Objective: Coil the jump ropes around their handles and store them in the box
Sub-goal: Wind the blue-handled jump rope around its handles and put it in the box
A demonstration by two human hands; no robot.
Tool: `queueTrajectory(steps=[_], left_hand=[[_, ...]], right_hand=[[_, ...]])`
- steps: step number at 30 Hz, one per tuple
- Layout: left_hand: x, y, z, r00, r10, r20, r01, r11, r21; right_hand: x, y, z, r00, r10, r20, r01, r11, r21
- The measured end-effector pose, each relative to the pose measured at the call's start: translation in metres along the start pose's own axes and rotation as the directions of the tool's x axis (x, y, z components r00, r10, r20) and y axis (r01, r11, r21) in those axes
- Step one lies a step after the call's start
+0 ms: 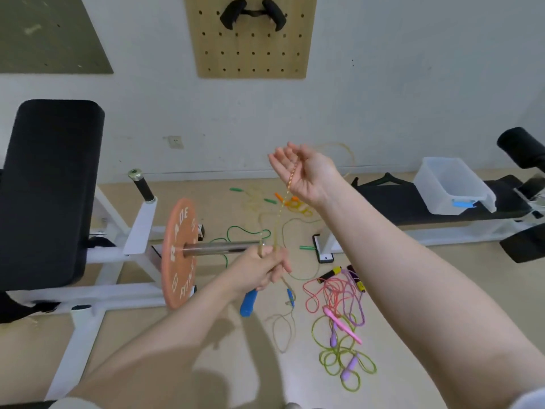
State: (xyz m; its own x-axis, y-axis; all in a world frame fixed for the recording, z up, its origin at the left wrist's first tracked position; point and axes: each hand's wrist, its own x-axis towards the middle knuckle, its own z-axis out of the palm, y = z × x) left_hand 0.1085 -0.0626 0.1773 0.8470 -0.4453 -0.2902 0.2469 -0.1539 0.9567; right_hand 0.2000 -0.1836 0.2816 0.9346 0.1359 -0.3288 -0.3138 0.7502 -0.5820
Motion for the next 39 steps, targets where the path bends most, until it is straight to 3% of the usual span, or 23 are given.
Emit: queueTrajectory(steps=[3,6,8,11,12,13,16,18,21,23,25,27,29,31,32,35,37,39], left_hand=[[0.008,0.025,0.001,0.995,0.057,-0.086,-0.078,0.961,-0.266],[0.020,0.064,-0.003,0.973,0.180,-0.141,-0.228,0.819,-0.527],[0.031,0.081,-0.016,0.951,0.206,-0.230,-0.303,0.771,-0.560],[0.040,0.081,-0.046,0.900,0.077,-0.429,-0.341,0.737,-0.584],[0.042,0.074,-0.053,0.885,0.010,-0.466,-0.308,0.762,-0.569],[0.042,0.065,-0.059,0.878,-0.063,-0.474,-0.228,0.816,-0.530],[0.037,0.025,-0.052,0.889,-0.260,-0.377,0.140,0.938,-0.316],[0.032,0.004,-0.034,0.932,-0.277,-0.233,0.219,0.945,-0.243],[0.024,-0.008,-0.007,0.993,-0.107,0.055,0.115,0.978,-0.171],[0.020,-0.007,0.008,0.981,-0.080,0.177,0.071,0.996,0.052],[0.020,-0.003,0.012,0.982,-0.089,0.165,0.035,0.951,0.308],[0.020,0.003,0.009,0.995,-0.088,0.045,0.068,0.941,0.332],[0.023,0.014,0.003,0.998,-0.060,-0.027,0.059,0.998,-0.010],[0.027,0.037,-0.004,0.999,-0.019,-0.036,0.003,0.916,-0.400],[0.028,0.051,-0.006,0.999,0.029,-0.041,-0.046,0.855,-0.516],[0.032,0.085,-0.015,0.979,0.153,-0.132,-0.202,0.772,-0.602],[0.032,0.099,-0.032,0.954,0.176,-0.244,-0.291,0.747,-0.599],[0.027,0.106,-0.058,0.915,0.145,-0.376,-0.379,0.624,-0.683]], right_hand=[[-0.004,0.015,-0.038,0.985,0.120,0.126,-0.064,0.923,-0.379],[-0.020,0.058,-0.089,0.898,0.361,0.253,-0.155,0.796,-0.585],[-0.029,0.074,-0.122,0.880,0.426,0.213,-0.112,0.620,-0.777],[-0.032,0.070,-0.160,0.927,0.368,0.065,-0.033,0.255,-0.966],[-0.032,0.068,-0.164,0.946,0.325,-0.005,-0.089,0.244,-0.966],[-0.032,0.066,-0.162,0.954,0.293,-0.064,-0.161,0.320,-0.934],[-0.028,0.059,-0.126,0.964,0.243,-0.104,-0.252,0.724,-0.642],[-0.023,0.049,-0.091,0.974,0.216,-0.068,-0.225,0.891,-0.395],[-0.013,0.029,-0.045,0.973,0.206,-0.102,-0.224,0.946,-0.234],[-0.007,0.015,-0.022,0.973,0.196,-0.119,-0.213,0.965,-0.155],[0.000,0.001,-0.010,0.986,0.131,-0.104,-0.135,0.991,-0.027],[0.004,-0.010,-0.012,0.998,0.037,-0.043,-0.037,0.999,0.009],[0.000,-0.009,-0.026,1.000,0.004,0.019,0.001,0.972,-0.236],[-0.009,0.014,-0.054,0.992,0.082,0.091,-0.026,0.868,-0.496],[-0.017,0.031,-0.067,0.976,0.158,0.150,-0.050,0.832,-0.552],[-0.037,0.071,-0.101,0.898,0.358,0.255,-0.078,0.701,-0.709],[-0.041,0.076,-0.121,0.921,0.335,0.197,0.009,0.489,-0.872],[-0.044,0.073,-0.137,0.963,0.259,0.073,-0.001,0.273,-0.962]])
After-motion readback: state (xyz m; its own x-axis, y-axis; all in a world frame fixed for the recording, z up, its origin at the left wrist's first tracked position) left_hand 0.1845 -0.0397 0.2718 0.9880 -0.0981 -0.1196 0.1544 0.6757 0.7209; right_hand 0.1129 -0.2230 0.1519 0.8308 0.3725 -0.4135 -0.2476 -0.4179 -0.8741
